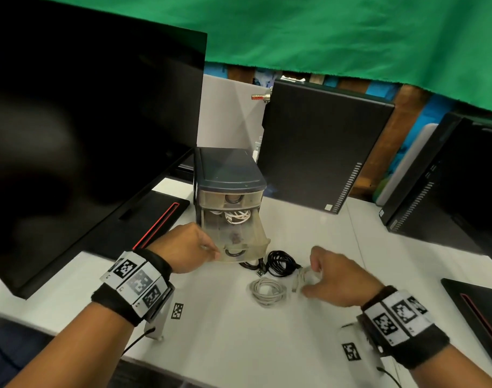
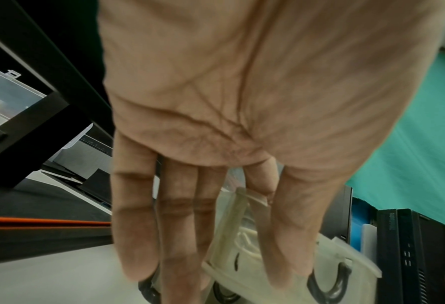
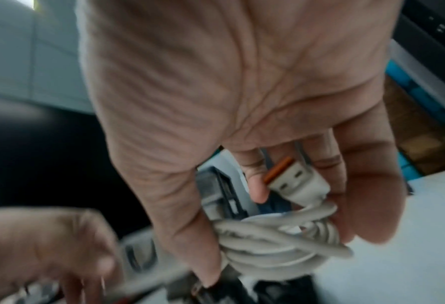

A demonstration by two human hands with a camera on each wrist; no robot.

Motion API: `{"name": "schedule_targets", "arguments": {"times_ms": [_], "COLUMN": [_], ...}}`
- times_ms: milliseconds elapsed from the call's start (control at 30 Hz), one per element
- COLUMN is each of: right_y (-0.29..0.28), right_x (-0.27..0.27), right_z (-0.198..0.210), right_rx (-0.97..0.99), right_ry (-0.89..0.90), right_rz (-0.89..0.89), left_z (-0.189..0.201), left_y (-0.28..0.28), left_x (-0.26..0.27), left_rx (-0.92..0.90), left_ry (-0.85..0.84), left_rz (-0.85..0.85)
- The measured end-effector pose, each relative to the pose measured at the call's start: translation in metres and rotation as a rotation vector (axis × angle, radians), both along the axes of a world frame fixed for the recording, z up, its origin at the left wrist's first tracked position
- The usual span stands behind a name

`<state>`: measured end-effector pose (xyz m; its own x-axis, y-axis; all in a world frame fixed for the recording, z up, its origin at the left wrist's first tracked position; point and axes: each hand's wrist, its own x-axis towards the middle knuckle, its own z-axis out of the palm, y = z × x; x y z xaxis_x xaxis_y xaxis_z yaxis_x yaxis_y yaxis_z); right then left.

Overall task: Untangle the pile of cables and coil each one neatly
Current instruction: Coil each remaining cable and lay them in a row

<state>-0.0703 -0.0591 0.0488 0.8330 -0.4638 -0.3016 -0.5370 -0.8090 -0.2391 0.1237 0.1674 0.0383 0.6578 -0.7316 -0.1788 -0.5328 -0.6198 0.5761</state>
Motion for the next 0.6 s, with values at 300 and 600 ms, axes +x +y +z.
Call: {"name": "schedule_targets", "arguments": {"times_ms": [300, 600], "right_y": [0.061, 0.064], "right_x": [0.110, 0.112], "right_z": [0.031, -0.001], "right_rx": [0.128, 0.117], "right_ry": [-0.356, -0.549], "right_rz": [0.095, 0.066], "left_z": [0.016, 0.029], "left_y": [0.012, 0.017], "left_x": [-0.001, -0.007], "left_rx": [-0.042, 0.051], "left_ry": [0.009, 0.064], "left_rz": [0.021, -0.017]}}
